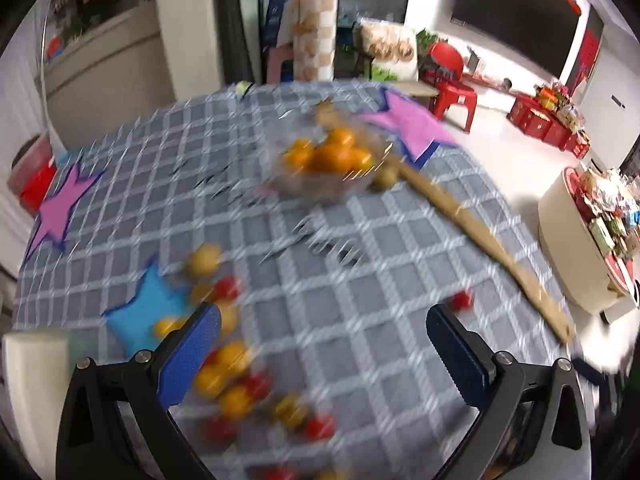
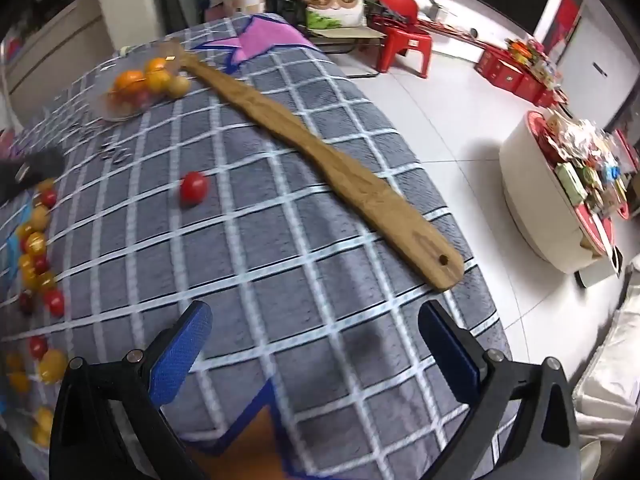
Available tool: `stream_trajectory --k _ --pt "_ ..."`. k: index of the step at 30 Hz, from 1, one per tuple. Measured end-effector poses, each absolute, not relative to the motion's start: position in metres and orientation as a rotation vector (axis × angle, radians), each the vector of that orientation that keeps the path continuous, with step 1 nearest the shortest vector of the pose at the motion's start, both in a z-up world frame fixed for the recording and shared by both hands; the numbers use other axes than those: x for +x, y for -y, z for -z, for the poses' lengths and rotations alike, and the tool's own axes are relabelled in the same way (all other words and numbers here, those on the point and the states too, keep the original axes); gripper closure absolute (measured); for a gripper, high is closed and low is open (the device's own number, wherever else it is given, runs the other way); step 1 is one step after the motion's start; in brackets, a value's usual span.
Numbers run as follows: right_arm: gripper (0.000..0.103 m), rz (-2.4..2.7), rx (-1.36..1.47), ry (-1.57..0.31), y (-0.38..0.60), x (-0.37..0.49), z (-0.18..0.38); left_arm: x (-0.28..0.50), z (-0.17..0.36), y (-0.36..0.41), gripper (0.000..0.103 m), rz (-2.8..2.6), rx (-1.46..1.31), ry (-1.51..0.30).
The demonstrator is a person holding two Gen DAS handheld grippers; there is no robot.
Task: Organize fruits
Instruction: 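Move both tools over the scattered cherry tomatoes on the tablecloth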
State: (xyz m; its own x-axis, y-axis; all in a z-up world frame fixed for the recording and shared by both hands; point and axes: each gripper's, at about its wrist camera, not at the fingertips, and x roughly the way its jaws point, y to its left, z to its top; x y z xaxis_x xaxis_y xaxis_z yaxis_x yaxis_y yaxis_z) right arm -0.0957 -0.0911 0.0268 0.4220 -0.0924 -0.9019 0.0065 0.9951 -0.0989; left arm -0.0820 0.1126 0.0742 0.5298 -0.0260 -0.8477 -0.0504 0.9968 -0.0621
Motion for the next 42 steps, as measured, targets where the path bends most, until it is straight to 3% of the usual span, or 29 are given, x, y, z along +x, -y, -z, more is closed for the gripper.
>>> stream_trajectory --k 14,42 --pt "0.000 -0.118 -0.050 -1.250 0.008 -0.114 -0.040 -0.190 -0.027 -0.192 0.000 -0.128 -0.077 -1.229" --pt "0.000 -0.188 -0.060 -1.324 -0.024 -0.111 -0.031 -0.180 -0.025 -0.200 0.000 -0.093 -0.058 -1.256"
